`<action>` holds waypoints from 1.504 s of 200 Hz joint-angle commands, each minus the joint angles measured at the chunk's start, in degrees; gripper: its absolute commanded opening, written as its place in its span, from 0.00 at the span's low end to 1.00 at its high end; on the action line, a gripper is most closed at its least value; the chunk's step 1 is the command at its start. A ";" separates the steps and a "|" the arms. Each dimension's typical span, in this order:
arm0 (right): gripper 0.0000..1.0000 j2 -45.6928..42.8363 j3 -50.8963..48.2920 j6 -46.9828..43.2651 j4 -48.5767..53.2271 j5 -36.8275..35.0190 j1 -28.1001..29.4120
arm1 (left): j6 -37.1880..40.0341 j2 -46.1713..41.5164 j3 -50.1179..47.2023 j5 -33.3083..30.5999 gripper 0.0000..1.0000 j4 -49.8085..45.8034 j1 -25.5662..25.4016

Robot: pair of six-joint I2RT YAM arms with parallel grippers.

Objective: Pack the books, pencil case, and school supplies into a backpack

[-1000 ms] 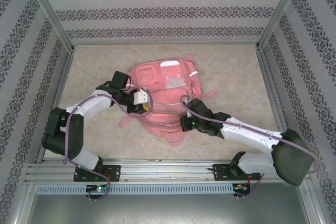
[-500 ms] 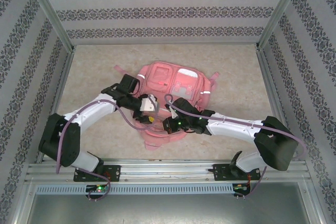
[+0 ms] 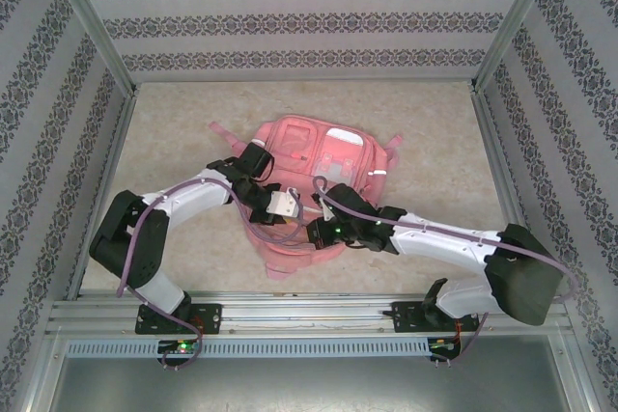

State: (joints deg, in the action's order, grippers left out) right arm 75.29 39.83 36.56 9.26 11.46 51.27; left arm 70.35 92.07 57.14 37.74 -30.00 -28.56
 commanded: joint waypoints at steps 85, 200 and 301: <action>0.00 -5.29 0.91 -9.54 18.28 -30.67 -19.61 | 11.04 -5.41 -2.07 4.80 0.00 -8.57 3.22; 0.49 -7.15 0.90 -19.94 9.84 1.58 -25.80 | 7.56 -7.39 -2.12 10.93 0.51 -8.01 2.77; 0.54 -10.41 0.49 -1.85 12.24 6.03 -31.67 | -14.82 1.33 -2.75 -13.05 0.50 13.34 -14.38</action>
State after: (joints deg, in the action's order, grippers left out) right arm 64.18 40.23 30.79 21.23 11.53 19.35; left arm 60.60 92.14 54.96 33.34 -23.94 -41.08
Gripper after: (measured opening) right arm 0.534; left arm 0.499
